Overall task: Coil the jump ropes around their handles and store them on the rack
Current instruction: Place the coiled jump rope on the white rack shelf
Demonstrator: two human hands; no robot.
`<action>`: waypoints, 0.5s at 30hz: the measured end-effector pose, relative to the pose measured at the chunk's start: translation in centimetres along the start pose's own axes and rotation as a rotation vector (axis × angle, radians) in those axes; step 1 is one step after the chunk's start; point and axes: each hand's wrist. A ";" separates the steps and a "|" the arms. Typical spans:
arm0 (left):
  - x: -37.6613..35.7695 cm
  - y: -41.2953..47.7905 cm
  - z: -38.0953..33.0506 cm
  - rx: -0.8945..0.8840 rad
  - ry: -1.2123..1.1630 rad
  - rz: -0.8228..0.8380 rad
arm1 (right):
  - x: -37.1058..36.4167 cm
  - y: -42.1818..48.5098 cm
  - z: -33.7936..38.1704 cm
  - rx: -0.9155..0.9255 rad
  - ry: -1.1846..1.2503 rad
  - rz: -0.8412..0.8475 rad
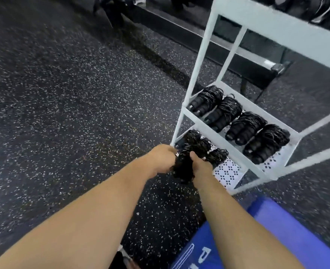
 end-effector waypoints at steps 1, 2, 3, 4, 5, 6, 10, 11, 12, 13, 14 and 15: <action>-0.2 0.7 0.3 0.009 -0.001 0.016 | 0.3 0.9 -0.4 -0.022 0.001 -0.030; -0.5 1.1 0.5 0.004 -0.011 0.054 | 0.7 1.8 -0.6 -0.048 -0.022 -0.062; -0.8 1.6 0.6 -0.013 -0.024 0.097 | 1.1 3.0 -1.1 -0.055 -0.048 -0.114; -1.0 1.9 0.6 -0.015 -0.028 0.133 | 1.5 3.5 -1.2 -0.079 -0.088 -0.150; -1.1 2.8 1.0 -0.020 -0.018 0.145 | 1.9 4.5 -1.5 -0.087 -0.111 -0.183; -1.4 3.0 0.9 -0.030 0.028 0.137 | 2.3 5.4 -1.7 -0.099 -0.099 -0.213; -1.7 4.2 1.3 -0.056 0.046 0.151 | 3.6 8.5 -2.3 -0.175 -0.116 -0.383; -1.8 4.5 1.6 -0.070 0.053 0.144 | 3.9 8.8 -2.3 -0.158 -0.113 -0.418; -1.8 4.5 1.7 -0.087 0.057 0.138 | 4.2 9.7 -2.7 -0.155 -0.069 -0.434; -1.8 4.9 2.0 -0.113 0.059 0.141 | 4.7 10.3 -3.2 -0.142 -0.066 -0.472; -1.7 4.9 2.1 -0.113 0.055 0.147 | 4.9 10.5 -3.3 -0.167 -0.047 -0.505; -1.6 5.1 2.4 -0.091 0.033 0.163 | 5.3 11.0 -3.5 -0.183 -0.046 -0.519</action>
Point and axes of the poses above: each hand's wrist, its own y-axis towards the middle knuckle, its own x-axis out of the back of the hand, z = x × y, and after that the axes turned 14 degrees about -y, right-handed
